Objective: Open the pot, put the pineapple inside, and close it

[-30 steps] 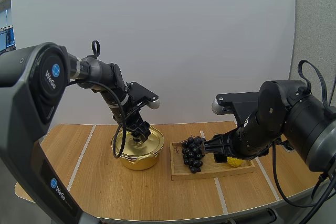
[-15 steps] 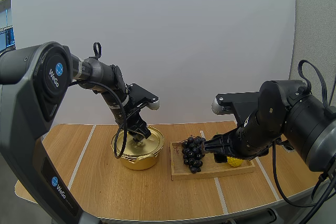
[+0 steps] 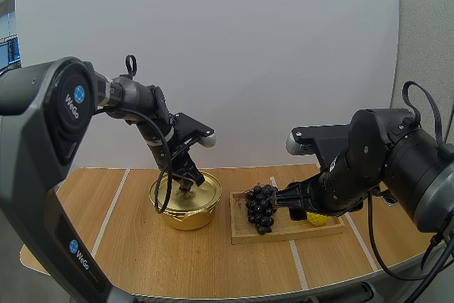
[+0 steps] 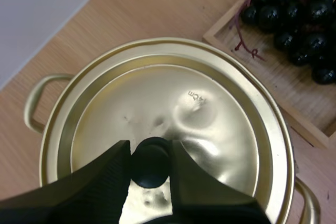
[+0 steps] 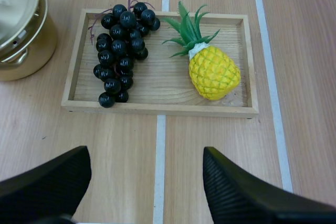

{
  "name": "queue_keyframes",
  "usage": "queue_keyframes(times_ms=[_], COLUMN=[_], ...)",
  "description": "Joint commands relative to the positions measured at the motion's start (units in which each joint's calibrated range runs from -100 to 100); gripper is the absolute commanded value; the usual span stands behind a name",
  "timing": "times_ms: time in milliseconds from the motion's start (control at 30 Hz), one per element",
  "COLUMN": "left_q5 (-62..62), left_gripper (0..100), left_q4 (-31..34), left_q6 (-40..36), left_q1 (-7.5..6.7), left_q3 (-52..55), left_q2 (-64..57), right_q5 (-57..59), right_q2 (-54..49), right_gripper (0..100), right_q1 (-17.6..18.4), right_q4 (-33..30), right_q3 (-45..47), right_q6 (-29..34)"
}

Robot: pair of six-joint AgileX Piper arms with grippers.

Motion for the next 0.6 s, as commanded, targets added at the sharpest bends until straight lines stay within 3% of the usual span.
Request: queue_keyframes(times_ms=[0, 300, 567], left_q5=[1.5, 4.6, 4.6], left_gripper=[0, 0, 0], left_q4=[0.1, 1.8, 13.7], left_q6=[-1.0, -2.5, -10.5], left_q1=[-0.26, -0.26, -0.26], left_q3=[-4.0, -18.4, -41.9], left_q2=[-6.9, -20.2, -24.5], right_q5=[-0.2, -0.2, -0.2], right_q2=[-0.1, -0.1, -0.1], right_gripper=[100, 100, 100], right_q1=[-0.2, -0.2, -0.2], right_q4=[0.1, 0.1, 0.1], right_q3=[-0.5, -0.5, -0.5], right_q6=[0.2, 0.2, 0.2])
